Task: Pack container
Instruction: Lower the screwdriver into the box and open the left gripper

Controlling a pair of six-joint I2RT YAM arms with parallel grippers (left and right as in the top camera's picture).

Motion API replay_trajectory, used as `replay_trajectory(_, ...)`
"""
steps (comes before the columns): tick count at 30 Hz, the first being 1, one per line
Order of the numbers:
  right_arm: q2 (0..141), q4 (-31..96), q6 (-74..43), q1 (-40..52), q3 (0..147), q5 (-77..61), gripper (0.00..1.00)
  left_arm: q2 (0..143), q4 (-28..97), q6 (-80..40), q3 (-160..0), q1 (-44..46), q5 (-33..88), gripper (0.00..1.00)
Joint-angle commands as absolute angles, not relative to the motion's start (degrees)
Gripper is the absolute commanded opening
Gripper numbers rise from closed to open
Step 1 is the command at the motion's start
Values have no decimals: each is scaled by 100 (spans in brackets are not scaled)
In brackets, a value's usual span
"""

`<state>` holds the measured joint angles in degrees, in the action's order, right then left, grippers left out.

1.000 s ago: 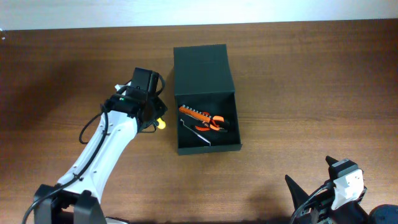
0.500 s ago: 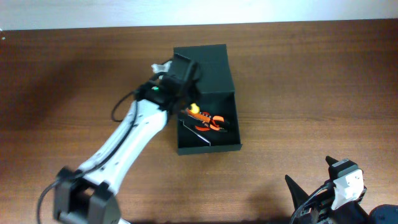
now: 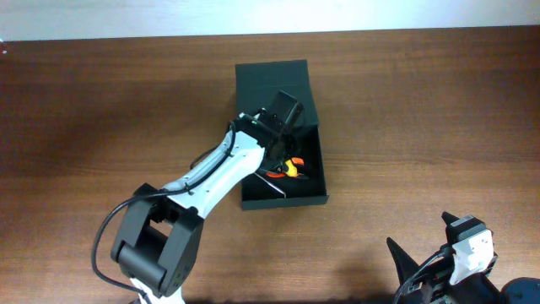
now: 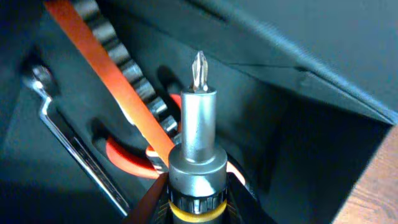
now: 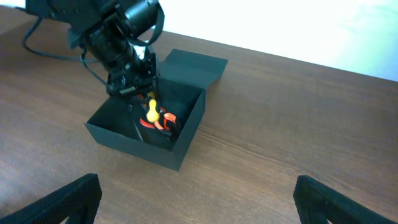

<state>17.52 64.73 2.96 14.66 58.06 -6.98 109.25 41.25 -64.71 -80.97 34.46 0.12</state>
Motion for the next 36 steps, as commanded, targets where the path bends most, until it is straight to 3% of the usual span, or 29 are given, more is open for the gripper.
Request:
replay_trajectory(1,1734,6442,248,1417,5791,-690,99,11008,4101,-7028,-8208,3511,69,13)
replay_trajectory(9,1734,6442,248,1417,5791,-690,99,11102,4318,-7872,-8206,3564,-36,14)
replay_trajectory(15,1734,6442,248,1417,5791,-690,99,11275,4613,-8554,-8206,3575,-82,21)
replay_trajectory(18,1734,6442,248,1417,5791,-690,99,11284,4611,-8571,-8206,3575,-82,29)
replay_trajectory(21,1734,6442,248,1417,5791,-690,99,11284,4609,-8571,-8206,3575,-80,47)
replay_trajectory(26,1734,6442,248,1417,5791,-690,99,11284,4606,-8571,-8206,3575,-82,64)
replay_trajectory(33,1734,6440,248,1417,5791,-690,99,11085,4567,-8567,-8248,3575,-84,73)
replay_trajectory(36,1734,6442,248,1417,5791,-690,99,10783,4567,-8565,-8248,3573,-174,84)
